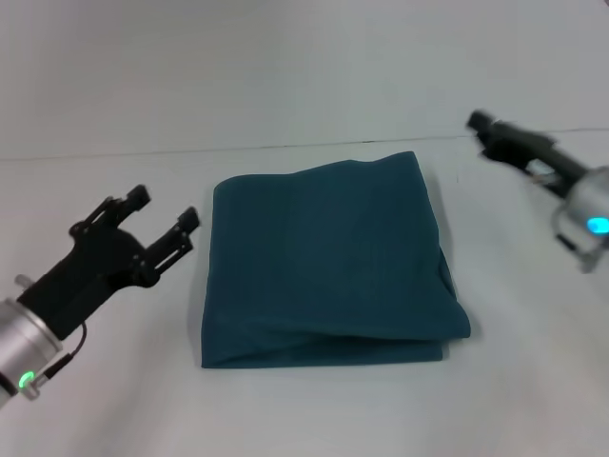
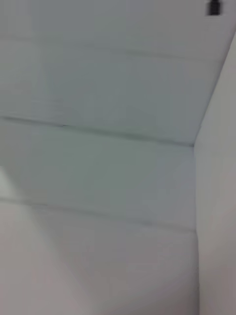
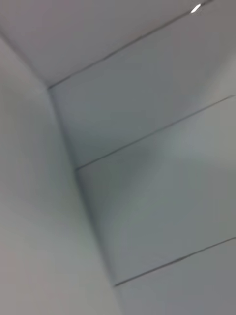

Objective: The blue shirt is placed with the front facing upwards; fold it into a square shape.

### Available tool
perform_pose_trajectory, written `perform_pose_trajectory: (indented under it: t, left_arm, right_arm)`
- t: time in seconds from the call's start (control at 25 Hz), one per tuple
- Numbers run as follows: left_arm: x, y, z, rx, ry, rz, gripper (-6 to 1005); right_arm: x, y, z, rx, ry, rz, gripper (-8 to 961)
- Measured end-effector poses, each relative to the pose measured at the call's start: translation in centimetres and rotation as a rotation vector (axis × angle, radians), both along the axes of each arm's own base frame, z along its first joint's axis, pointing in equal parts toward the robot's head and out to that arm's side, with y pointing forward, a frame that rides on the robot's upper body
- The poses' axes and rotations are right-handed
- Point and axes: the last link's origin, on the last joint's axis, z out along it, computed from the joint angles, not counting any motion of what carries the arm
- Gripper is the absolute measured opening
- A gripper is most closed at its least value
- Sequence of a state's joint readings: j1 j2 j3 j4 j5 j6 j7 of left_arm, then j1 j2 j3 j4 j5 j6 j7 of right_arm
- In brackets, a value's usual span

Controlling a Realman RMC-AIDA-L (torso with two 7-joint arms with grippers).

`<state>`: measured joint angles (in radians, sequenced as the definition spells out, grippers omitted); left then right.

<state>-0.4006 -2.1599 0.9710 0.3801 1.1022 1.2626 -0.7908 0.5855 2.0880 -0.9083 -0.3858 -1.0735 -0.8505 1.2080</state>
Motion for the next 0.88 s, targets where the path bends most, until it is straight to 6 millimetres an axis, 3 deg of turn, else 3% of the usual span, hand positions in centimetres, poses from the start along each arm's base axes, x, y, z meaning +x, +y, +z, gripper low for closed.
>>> perform_pose_trajectory:
  t: [0.16,0.4,0.64,0.88]
  left_arm:
    - [1.5,1.1,0.8,-0.093,0.064,-0.073,780]
    - [3.6,2.5,1.8,-0.26,0.157,-0.102,787]
    - [4.9,3.8,1.0,-0.443,0.294,-0.074,802]
    - [5.9,4.9,0.4,-0.518,0.368,-0.053,831]
  right_arm:
    - [-1.0,-2.0,3.9,-0.001,-0.059,0.176,119]
    - [-1.8,-5.3,6.6,-0.195,-0.248,0.332,129]
    - [-2.1,-6.3,6.9,-0.396,-0.391,0.331,140]
    - [-3.2,-5.9,6.2,-0.52,-0.431,0.338,339]
